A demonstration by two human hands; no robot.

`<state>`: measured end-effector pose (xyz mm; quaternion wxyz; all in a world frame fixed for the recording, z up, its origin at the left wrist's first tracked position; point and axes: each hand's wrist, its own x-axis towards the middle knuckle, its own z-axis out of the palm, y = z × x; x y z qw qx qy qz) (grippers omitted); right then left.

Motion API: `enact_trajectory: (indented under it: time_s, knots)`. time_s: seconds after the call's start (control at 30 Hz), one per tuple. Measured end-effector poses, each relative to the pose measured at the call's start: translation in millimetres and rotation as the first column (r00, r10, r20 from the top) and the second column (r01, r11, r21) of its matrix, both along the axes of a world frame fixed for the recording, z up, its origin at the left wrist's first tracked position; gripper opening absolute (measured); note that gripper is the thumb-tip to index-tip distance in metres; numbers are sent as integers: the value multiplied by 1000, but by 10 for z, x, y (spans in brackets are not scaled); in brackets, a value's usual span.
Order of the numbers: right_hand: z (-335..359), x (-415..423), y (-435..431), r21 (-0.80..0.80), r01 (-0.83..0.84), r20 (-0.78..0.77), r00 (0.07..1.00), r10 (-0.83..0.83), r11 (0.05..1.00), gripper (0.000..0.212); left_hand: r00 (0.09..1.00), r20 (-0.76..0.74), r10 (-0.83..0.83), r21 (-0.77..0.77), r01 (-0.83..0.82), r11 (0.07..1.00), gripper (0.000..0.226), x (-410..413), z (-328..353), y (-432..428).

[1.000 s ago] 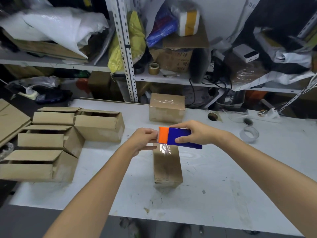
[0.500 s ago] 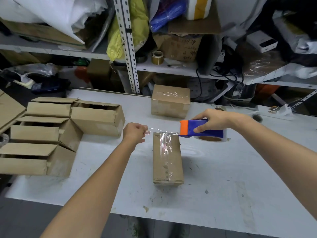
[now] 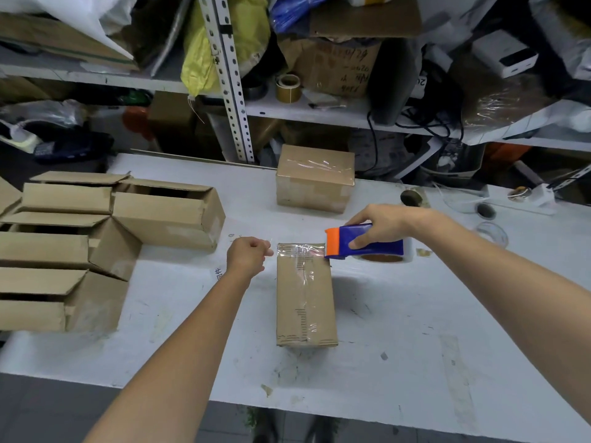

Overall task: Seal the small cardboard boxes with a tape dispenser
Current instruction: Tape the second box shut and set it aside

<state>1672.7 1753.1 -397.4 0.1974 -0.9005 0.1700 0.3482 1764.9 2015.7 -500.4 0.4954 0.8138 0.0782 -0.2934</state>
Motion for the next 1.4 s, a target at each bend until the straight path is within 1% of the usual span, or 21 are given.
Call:
enact_trajectory:
  time_s: [0.13, 0.17, 0.27, 0.33, 0.37, 0.4, 0.47, 0.53, 0.6, 0.67, 0.73, 0.83, 0.93, 1.03, 1.2, 1.3, 1.37, 1.4]
  knots:
    - [-53, -12, -36, -9, 16, -21, 1000, -16, 1000, 64, 992, 78, -102, 54, 98, 994, 13, -120, -111, -73]
    - [-60, -16, -32, -7, 22, -20, 1000, -22, 1000, 64, 987, 100, -122, 83, 114, 990, 16, -167, -121, -98]
    - [-71, -26, -24, 4, 35, -17, 999, -35, 999, 64, 967, 167, -194, 220, 155, 963, 34, -232, -90, -174]
    - [-72, -45, -26, 7, 43, -17, 999, -43, 999, 63, 976, 117, -185, 259, 150, 954, 60, -223, -63, -183]
    - [-70, -57, -25, 8, 46, -18, 999, -46, 999, 63, 982, 94, -163, 273, 132, 953, 67, -213, -44, -180]
    - [-73, -72, -27, 9, 48, -18, 999, -48, 999, 64, 984, 98, -146, 279, 114, 953, 62, -203, -34, -171]
    - [-69, -97, -28, 22, 59, -7, 998, -59, 998, 63, 983, 139, -122, 233, 88, 969, 40, -219, -25, -183]
    - [-58, -120, -26, 38, 69, 7, 998, -69, 997, 62, 983, 143, -112, 135, 93, 986, 40, -283, -4, -202]
    - [-60, -147, -18, 48, 70, 15, 997, -71, 996, 61, 981, 139, -134, 97, 121, 988, 36, -347, -30, -195]
    - [-79, -190, -26, 72, 73, 29, 997, -76, 995, 60, 971, 172, -165, 115, 146, 982, 37, -370, -58, -173]
    - [-90, -251, -86, 114, 97, 36, 994, -102, 989, 58, 966, 199, -164, 128, 140, 982, 34, -352, -78, -161]
    - [-61, -395, -267, 145, 135, 15, 990, -138, 980, 53, 966, 199, -166, 138, 140, 981, 32, -329, -78, -175]
    - [-75, -535, -417, 137, 176, -8, 984, -177, 975, 55, 969, 187, -160, 129, 137, 982, 31, -314, -79, -191]
    - [-177, -531, -325, 84, 163, -5, 987, -164, 983, 57, 975, 168, -146, 120, 127, 985, 33, -308, -87, -202]
    - [-328, -383, 31, 2, 69, 111, 991, -69, 998, 56, 975, 169, -147, 93, 133, 987, 33, -321, -93, -184]
    - [-299, -365, 185, -164, -76, 189, 976, 107, 984, 48, 977, 166, -135, 76, 124, 989, 32, -336, -100, -174]
    - [-327, -401, 238, -260, -86, 229, 962, 149, 962, 48, 978, 173, -116, 61, 107, 992, 30, -355, -89, -196]
    - [-357, -424, 263, -276, -61, 236, 963, 129, 959, 50, 979, 175, -100, 55, 92, 994, 29, -370, -74, -206]
